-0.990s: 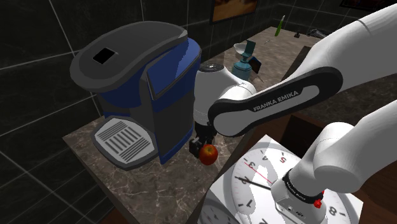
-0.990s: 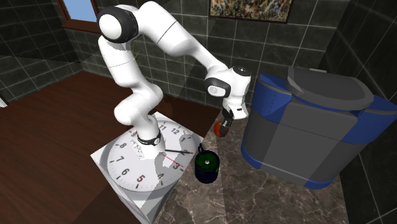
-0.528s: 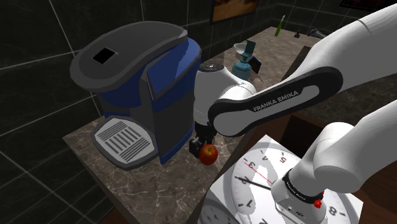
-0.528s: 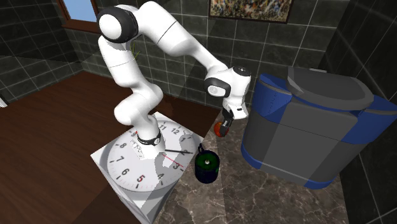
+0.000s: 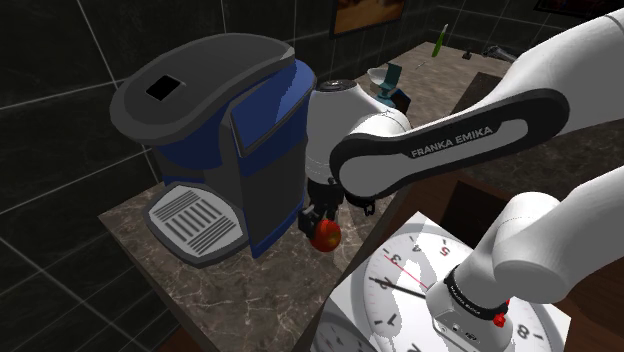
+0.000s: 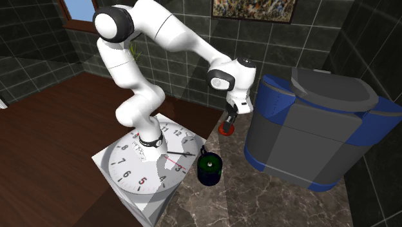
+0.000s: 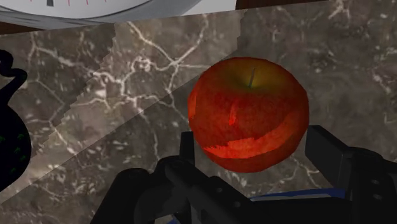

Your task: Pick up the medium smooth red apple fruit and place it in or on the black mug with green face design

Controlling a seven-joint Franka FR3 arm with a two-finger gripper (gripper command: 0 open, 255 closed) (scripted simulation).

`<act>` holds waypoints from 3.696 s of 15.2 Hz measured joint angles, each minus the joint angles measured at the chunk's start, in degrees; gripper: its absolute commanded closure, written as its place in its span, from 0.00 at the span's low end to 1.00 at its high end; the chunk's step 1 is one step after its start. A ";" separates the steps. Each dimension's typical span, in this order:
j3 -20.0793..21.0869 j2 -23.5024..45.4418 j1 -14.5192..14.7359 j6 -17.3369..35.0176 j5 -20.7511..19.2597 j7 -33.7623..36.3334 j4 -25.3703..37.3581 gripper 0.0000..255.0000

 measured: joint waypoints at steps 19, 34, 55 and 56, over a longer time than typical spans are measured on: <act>-2.30 -6.31 0.00 -16.03 -0.44 0.35 9.63 1.00; -11.99 -10.02 -4.69 -23.21 -5.37 -10.75 11.89 1.00; -20.39 -6.13 -9.63 -13.62 -10.60 -22.21 5.41 1.00; -20.37 -6.33 -9.61 -12.85 -10.56 -22.22 4.88 1.00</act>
